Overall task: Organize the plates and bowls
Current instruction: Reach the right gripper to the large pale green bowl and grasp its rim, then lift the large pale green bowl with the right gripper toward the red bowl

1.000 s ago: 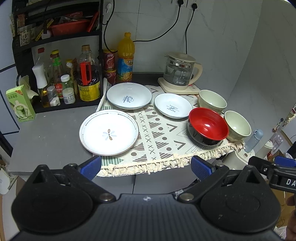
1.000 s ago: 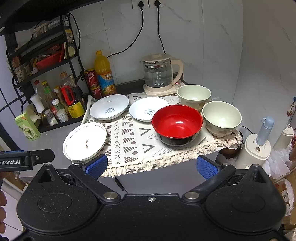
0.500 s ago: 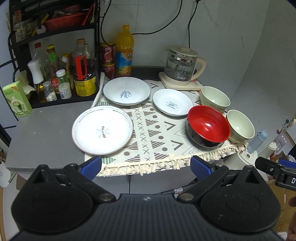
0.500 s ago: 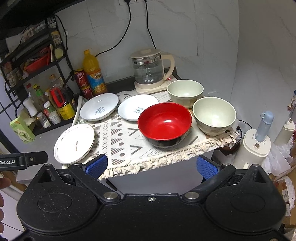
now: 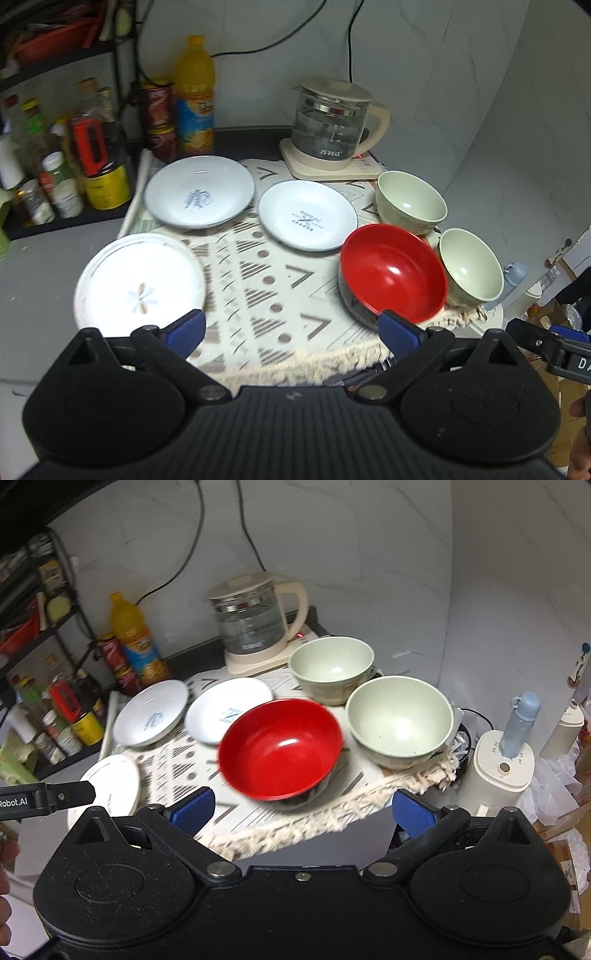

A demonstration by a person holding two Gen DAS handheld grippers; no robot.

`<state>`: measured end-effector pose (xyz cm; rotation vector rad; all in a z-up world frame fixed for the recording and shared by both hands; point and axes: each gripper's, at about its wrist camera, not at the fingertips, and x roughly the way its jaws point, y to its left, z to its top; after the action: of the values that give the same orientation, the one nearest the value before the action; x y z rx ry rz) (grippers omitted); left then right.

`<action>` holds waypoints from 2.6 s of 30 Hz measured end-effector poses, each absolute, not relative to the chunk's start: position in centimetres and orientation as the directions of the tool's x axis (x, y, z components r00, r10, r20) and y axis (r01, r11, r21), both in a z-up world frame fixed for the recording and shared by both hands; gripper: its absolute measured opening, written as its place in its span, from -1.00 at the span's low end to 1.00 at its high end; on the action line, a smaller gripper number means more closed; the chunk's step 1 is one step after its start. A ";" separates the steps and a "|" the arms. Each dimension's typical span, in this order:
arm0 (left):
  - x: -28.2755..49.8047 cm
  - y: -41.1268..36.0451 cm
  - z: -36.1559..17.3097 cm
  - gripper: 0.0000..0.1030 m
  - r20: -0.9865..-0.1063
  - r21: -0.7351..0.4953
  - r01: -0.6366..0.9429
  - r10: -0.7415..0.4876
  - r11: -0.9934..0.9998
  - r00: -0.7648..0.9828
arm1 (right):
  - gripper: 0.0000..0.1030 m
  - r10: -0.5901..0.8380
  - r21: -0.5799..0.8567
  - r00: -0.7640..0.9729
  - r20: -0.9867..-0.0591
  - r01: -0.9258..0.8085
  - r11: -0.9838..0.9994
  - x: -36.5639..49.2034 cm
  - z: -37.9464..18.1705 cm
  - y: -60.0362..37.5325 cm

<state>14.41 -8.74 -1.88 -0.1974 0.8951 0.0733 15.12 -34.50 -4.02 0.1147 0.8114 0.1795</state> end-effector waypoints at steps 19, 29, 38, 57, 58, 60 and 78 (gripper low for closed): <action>30.7 -14.7 -6.2 0.79 -0.836 -0.143 0.054 -0.150 0.988 0.528 | 0.72 0.120 0.192 0.624 -0.772 0.049 0.980 25.5 -10.2 -39.0; 35.4 -18.7 -8.6 0.42 -0.875 -0.116 0.128 -0.162 0.985 0.456 | 0.48 0.072 0.203 0.601 -0.796 0.154 0.967 28.2 -11.9 -42.6; 38.0 -22.2 -9.1 0.12 -0.880 -0.139 0.149 -0.191 0.979 0.435 | 0.23 0.072 0.223 0.563 -0.823 0.202 0.954 30.3 -13.7 -45.4; 42.6 -28.4 -13.6 -0.46 -0.905 -0.230 0.187 -0.281 0.955 0.321 | -0.37 0.111 0.262 0.501 -0.858 0.243 0.934 31.4 -17.0 -47.3; 42.9 -28.4 -13.9 -0.46 -0.908 -0.232 0.185 -0.281 0.955 0.313 | -0.38 0.112 0.264 0.499 -0.859 0.244 0.933 31.5 -17.2 -47.3; 43.3 -28.8 -14.6 -0.46 -0.914 -0.241 0.181 -0.285 0.954 0.288 | -0.41 0.117 0.270 0.496 -0.860 0.250 0.930 31.7 -17.6 -47.5; 44.5 -29.9 -16.4 -0.86 -0.926 -0.242 0.171 -0.280 0.955 0.254 | -0.76 0.112 0.268 0.511 -0.852 0.241 0.933 32.3 -17.3 -47.2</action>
<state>44.49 -29.91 -16.39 -0.0991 1.2782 -0.3069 32.31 -47.21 -17.29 0.3777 1.0380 -0.0797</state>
